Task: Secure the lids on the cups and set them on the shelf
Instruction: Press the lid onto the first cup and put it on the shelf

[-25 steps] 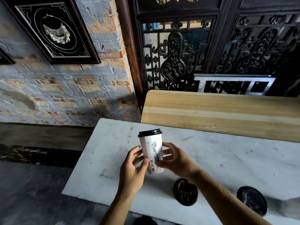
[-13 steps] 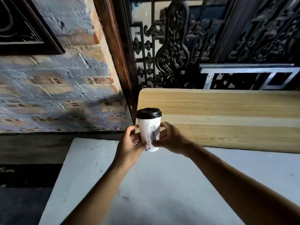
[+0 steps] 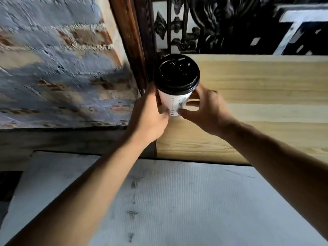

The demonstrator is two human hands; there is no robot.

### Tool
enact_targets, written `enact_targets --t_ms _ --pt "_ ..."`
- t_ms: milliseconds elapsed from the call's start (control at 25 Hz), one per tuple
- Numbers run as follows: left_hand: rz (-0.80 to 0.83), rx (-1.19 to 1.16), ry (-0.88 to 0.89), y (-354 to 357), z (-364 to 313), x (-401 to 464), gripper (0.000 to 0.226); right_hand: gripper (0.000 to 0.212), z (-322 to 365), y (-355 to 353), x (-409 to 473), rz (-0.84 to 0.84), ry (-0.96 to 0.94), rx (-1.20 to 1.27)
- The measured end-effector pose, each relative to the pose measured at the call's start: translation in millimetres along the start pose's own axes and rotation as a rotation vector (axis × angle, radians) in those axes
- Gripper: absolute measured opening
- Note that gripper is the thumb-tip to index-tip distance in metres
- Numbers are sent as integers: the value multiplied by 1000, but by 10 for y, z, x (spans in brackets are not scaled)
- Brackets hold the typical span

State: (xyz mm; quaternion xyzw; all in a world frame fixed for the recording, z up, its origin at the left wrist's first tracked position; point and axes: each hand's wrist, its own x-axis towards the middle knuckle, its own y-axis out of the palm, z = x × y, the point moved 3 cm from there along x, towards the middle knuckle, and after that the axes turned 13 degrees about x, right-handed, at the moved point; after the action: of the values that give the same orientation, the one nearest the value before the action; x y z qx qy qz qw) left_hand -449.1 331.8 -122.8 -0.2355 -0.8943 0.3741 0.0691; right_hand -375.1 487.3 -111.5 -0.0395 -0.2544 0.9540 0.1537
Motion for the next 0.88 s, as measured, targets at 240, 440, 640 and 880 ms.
enact_targets --t_ms 240,440,640,880 --pt "-28 -10 29 40 40 -60 69 47 -87 91 -62 -11 33 -10" --pt "28 -115 -94 124 124 -109 86 78 -95 75 -131 8 144 48" --pt "-17 -174 -167 -84 -25 -654 98 99 47 -303 -650 -11 341 28" --pt "-33 94 -58 -210 -523 -1840 85 79 454 -866 -1721 82 330 -70"
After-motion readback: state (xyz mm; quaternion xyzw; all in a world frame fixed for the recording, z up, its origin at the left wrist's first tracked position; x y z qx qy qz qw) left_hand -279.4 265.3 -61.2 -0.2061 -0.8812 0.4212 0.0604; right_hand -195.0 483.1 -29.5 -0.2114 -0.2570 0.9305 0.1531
